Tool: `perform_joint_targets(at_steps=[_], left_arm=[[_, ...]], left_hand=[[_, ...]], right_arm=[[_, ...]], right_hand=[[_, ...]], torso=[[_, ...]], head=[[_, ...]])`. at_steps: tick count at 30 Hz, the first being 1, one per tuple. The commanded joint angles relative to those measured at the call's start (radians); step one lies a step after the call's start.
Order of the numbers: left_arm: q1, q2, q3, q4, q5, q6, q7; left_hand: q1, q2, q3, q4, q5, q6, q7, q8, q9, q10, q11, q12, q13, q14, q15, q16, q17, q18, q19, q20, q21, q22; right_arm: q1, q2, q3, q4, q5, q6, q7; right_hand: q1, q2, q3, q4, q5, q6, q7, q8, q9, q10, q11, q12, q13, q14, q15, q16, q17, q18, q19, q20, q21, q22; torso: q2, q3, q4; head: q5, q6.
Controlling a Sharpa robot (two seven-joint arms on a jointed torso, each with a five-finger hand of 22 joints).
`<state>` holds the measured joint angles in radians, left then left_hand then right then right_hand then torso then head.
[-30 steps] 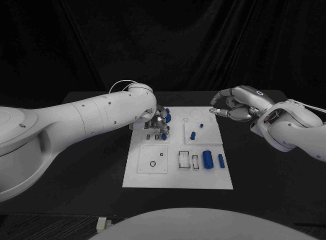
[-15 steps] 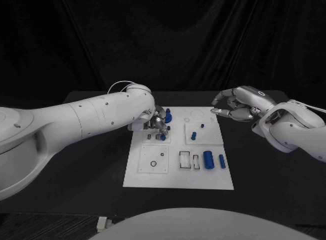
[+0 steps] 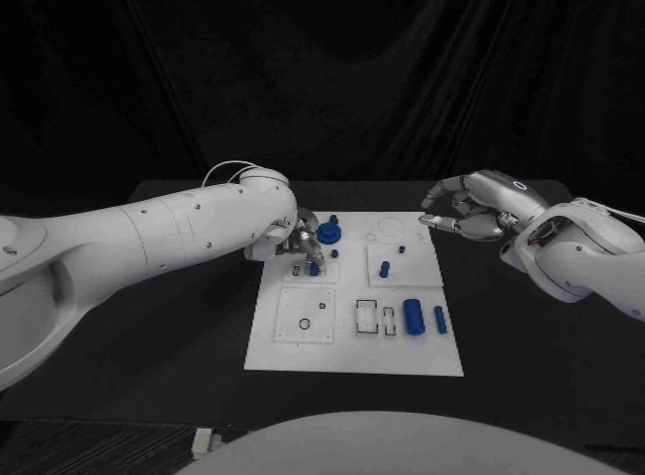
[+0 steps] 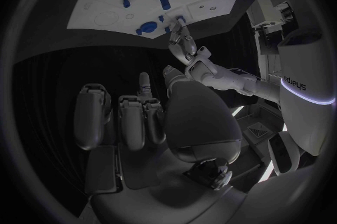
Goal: Assemble the parts on the task board
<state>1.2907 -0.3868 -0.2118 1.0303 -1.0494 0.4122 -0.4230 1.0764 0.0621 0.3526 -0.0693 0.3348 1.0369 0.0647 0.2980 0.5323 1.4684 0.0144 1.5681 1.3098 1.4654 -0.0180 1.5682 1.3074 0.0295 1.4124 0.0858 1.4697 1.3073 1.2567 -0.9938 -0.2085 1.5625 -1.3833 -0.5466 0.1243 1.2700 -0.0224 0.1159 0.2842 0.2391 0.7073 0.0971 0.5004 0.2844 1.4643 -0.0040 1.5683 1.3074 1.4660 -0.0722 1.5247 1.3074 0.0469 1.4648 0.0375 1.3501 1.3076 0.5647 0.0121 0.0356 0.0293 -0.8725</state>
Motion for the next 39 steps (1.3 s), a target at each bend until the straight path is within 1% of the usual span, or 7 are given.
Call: perform_joint_targets(at_steps=[1, 11, 14, 21, 29, 33, 39], left_arm=[[0.006, -0.007, 0.001, 0.012, 0.002, -0.047, -0.024], [0.008, -0.019, 0.001, 0.014, 0.002, -0.049, -0.059], [0.008, -0.019, 0.001, 0.014, 0.002, -0.051, -0.065], [0.008, -0.017, 0.001, 0.014, 0.002, -0.050, -0.073], [0.008, -0.019, 0.001, 0.018, 0.002, -0.050, -0.085], [0.007, -0.024, 0.001, 0.025, 0.002, -0.063, -0.094], [0.007, -0.042, 0.001, 0.051, 0.002, -0.099, -0.115]], left_hand=[[-0.010, 0.000, 0.010, -0.002, 0.000, 0.005, 0.001, -0.005, 0.001, 0.102, -0.007, 0.003, 0.261, 0.105, -0.010, 0.003, 0.263, 0.010, 0.007, 0.000, 0.004, 0.181], [-0.025, -0.003, 0.018, 0.002, -0.009, 0.007, 0.000, -0.009, 0.004, 0.102, -0.008, 0.003, 0.261, 0.105, -0.012, 0.003, 0.263, 0.009, 0.016, -0.001, 0.008, 0.185], [-0.027, -0.002, 0.019, 0.002, -0.010, 0.008, 0.000, -0.010, 0.004, 0.102, -0.009, 0.003, 0.261, 0.105, -0.012, 0.003, 0.263, 0.008, 0.018, -0.001, 0.009, 0.186], [-0.035, 0.001, 0.025, 0.007, -0.010, 0.010, 0.000, -0.012, 0.005, 0.102, -0.009, 0.003, 0.261, 0.105, -0.013, 0.003, 0.263, 0.008, 0.019, -0.002, 0.009, 0.187], [-0.043, 0.001, 0.028, 0.011, -0.009, 0.013, -0.001, -0.013, 0.006, 0.102, -0.010, 0.003, 0.261, 0.105, -0.013, 0.003, 0.263, 0.008, 0.020, -0.003, 0.009, 0.188], [-0.046, 0.002, 0.029, 0.012, -0.009, 0.014, -0.001, -0.014, 0.007, 0.102, -0.010, 0.003, 0.261, 0.105, -0.013, 0.003, 0.263, 0.008, 0.021, -0.003, 0.009, 0.188], [-0.053, 0.000, 0.033, 0.015, -0.006, 0.019, -0.003, -0.014, 0.008, 0.102, -0.011, 0.003, 0.261, 0.105, -0.015, 0.003, 0.263, 0.007, 0.026, -0.004, 0.012, 0.191]], right_arm=[[-0.002, 0.000, 0.001, -0.003, -0.002, 0.008, -0.019], [-0.002, 0.002, 0.001, -0.006, -0.002, 0.021, -0.025], [-0.002, 0.002, 0.001, -0.007, -0.002, 0.022, -0.027], [-0.002, 0.003, 0.001, -0.007, -0.002, 0.032, -0.032], [-0.002, 0.003, 0.001, -0.007, -0.002, 0.039, -0.038], [-0.002, 0.003, 0.001, -0.006, -0.002, 0.042, -0.041], [-0.002, 0.003, 0.001, -0.006, -0.002, 0.045, -0.045]], right_hand=[[-0.004, 0.007, -0.003, 0.002, -0.004, 0.006, 0.000, -0.002, -0.001, 0.106, 0.006, 0.003, 0.263, 0.089, 0.009, -0.006, 0.195, 0.005, 0.016, 0.009, -0.005, 0.194], [0.002, 0.008, -0.002, -0.001, 0.000, 0.006, 0.000, -0.004, -0.003, 0.106, 0.006, 0.003, 0.263, 0.088, 0.010, -0.009, 0.192, 0.006, 0.013, 0.009, -0.012, 0.193], [0.003, 0.007, -0.002, -0.002, 0.001, 0.005, 0.000, -0.004, -0.004, 0.106, 0.006, 0.003, 0.263, 0.087, 0.010, -0.010, 0.190, 0.007, 0.013, 0.009, -0.014, 0.192], [0.007, 0.008, -0.001, -0.004, 0.004, 0.006, 0.000, -0.004, -0.005, 0.106, 0.006, 0.003, 0.263, 0.087, 0.010, -0.013, 0.187, 0.007, 0.011, 0.010, -0.018, 0.191], [0.013, 0.009, 0.000, -0.005, 0.009, 0.006, 0.000, -0.005, -0.006, 0.106, 0.006, 0.003, 0.263, 0.086, 0.010, -0.015, 0.185, 0.008, 0.009, 0.010, -0.021, 0.190], [0.015, 0.009, 0.000, -0.006, 0.012, 0.006, 0.000, -0.006, -0.007, 0.106, 0.006, 0.003, 0.263, 0.085, 0.010, -0.016, 0.183, 0.009, 0.008, 0.010, -0.024, 0.189], [0.022, 0.009, 0.002, -0.008, 0.018, 0.006, 0.000, -0.007, -0.009, 0.106, 0.006, 0.003, 0.263, 0.085, 0.010, -0.018, 0.180, 0.010, 0.006, 0.010, -0.028, 0.188]], torso=[[-0.001, 0.0009, -0.0009], [-0.001, -0.0003, -0.0003], [-0.002, 0.0006, -0.0007], [0.002, -0.0015, -0.0005], [0.002, -0.0012, -0.0015], [0.002, -0.0014, -0.0012], [0.002, -0.0012, -0.0001]], head=[[0.004, 0.000], [0.008, 0.000], [0.009, 0.000], [0.010, 0.000], [0.014, 0.000], [0.014, 0.000], [0.016, 0.000]])
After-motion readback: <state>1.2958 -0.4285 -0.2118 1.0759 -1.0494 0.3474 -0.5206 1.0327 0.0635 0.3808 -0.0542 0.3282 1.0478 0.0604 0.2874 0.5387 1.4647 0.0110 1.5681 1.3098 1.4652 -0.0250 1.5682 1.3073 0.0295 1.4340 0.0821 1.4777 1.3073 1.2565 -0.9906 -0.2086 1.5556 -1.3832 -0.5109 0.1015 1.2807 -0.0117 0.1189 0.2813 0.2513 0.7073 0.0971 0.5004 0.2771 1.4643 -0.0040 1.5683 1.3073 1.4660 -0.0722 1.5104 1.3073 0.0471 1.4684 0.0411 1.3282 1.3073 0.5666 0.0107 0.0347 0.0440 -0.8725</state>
